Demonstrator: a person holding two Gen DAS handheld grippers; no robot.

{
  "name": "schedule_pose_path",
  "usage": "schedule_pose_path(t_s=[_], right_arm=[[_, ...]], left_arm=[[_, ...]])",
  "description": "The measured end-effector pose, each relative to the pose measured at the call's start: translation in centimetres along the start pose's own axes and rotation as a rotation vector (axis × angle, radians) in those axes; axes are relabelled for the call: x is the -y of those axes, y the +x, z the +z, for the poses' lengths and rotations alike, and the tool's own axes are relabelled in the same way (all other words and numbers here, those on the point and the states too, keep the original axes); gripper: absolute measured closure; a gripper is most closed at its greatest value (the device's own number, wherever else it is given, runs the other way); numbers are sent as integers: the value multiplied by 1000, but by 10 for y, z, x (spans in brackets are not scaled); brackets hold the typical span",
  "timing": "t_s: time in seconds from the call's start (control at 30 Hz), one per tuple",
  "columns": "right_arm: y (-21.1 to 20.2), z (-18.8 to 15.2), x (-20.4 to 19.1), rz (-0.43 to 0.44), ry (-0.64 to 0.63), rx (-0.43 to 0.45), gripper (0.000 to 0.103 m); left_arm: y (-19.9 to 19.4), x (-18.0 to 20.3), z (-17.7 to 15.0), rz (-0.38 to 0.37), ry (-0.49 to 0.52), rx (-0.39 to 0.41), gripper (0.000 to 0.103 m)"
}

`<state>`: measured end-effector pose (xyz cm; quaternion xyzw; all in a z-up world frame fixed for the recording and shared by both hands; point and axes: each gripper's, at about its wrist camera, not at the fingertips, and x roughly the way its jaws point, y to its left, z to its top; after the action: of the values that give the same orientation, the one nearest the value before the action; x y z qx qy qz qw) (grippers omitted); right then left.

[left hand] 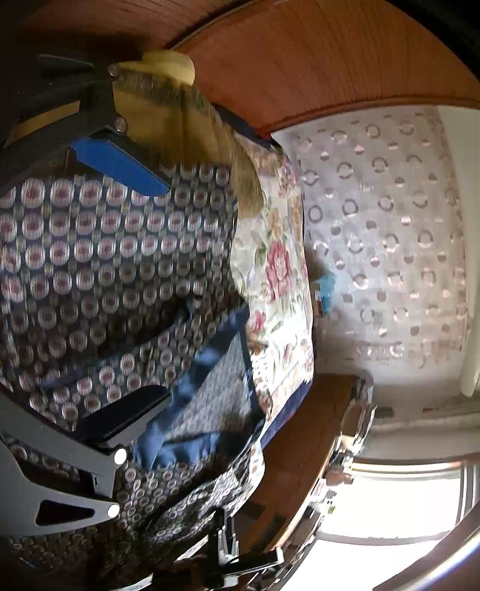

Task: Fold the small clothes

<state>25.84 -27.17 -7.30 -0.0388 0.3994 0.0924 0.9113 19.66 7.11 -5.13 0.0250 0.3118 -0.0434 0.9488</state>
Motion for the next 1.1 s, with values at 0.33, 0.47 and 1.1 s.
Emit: schedule_pose_path(t_s=[0.33,0.47,1.1], right_arm=[[-1,-3,-3,7,-12,4,48],[-1,-4,-3,7,-12,4,48],[-1,-4,-3,8,-12,5,48]], left_arm=[[11,-52,3,46,-46,-37,13],[28,-66,9,28,-62,-80,27],[75,-81,25,-69,-128,-214,75]])
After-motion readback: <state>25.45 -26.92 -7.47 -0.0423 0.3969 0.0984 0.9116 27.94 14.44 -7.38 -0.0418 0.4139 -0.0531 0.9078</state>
